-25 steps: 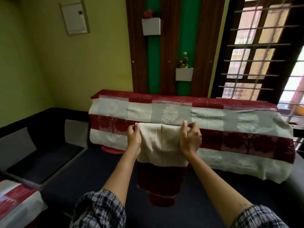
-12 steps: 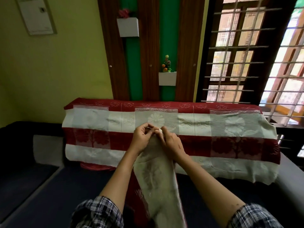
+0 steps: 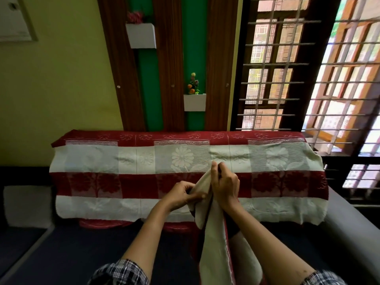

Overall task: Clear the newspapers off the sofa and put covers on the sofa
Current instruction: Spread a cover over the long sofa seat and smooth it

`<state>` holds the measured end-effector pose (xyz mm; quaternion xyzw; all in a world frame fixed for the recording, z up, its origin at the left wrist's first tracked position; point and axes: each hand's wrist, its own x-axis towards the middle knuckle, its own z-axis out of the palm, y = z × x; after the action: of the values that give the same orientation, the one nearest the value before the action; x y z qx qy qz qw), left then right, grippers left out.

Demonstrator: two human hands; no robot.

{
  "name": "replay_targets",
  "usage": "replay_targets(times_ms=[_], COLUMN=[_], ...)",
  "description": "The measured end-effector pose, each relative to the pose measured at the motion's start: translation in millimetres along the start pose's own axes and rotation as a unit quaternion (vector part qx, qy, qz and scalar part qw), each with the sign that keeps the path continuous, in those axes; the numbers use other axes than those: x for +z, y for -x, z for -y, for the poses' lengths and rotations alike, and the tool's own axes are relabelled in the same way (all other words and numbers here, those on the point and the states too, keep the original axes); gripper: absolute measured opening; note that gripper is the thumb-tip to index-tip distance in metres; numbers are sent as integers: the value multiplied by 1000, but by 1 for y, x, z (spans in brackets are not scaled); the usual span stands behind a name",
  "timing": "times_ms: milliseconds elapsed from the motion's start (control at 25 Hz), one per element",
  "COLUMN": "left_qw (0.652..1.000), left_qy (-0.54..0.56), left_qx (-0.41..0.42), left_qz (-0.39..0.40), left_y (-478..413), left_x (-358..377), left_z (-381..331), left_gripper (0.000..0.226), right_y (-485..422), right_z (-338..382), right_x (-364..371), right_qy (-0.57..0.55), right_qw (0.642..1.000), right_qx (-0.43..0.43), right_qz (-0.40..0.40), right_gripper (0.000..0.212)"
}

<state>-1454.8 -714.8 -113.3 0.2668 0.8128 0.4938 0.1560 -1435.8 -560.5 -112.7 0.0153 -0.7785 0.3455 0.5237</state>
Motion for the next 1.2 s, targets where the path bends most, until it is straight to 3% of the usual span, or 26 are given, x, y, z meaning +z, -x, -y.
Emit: replay_targets(times_ms=[160, 280, 400, 480, 560, 640, 720, 800, 880, 960, 1080, 1200], left_qw=[990, 960, 931, 929, 928, 913, 877, 852, 838, 827, 871, 934], left_qy=[-134, -262, -305, -229, -172, -253, -358, -391, -391, -370, -243, 58], left_qx=[-33, -46, -74, -58, 10, 92, 156, 211, 261, 285, 202, 57], left_qz=[-6, -84, -186, -285, -332, -306, -279, -277, -277, -312, -377, -348], left_y=[-13, -28, -40, -47, -56, -63, -64, -64, -65, -69, -69, -67], left_x=[12, 19, 22, 16, 10, 13, 23, 31, 33, 30, 25, 21], left_z=[15, 31, 35, 23, 0, -29, -55, -64, -57, -44, -33, -18], left_gripper=[15, 18, 29, 34, 26, 23, 26, 31, 37, 44, 55, 40], right_y=[-18, -28, -31, -29, -24, -19, -17, -18, -21, -22, -24, -30], right_z=[-13, -23, -34, -41, -46, -40, -30, -28, -33, -37, -36, -36], right_x=[-21, -40, -54, -62, -67, -64, -53, -43, -39, -40, -40, -37], right_qy=[-30, -25, -26, -10, 34, 59, -10, -90, -77, -41, -39, -43], right_qw=[996, 991, 987, 991, 993, 976, 946, 923, 934, 955, 968, 973], right_qx=[63, 80, 112, 119, 101, 55, 39, 68, 98, 94, 107, 147], right_qz=[-64, -104, -109, -55, 59, 200, 323, 368, 334, 278, 226, 170], right_gripper=[39, 35, 36, 44, 53, 68, 92, 102, 89, 64, 38, 19])
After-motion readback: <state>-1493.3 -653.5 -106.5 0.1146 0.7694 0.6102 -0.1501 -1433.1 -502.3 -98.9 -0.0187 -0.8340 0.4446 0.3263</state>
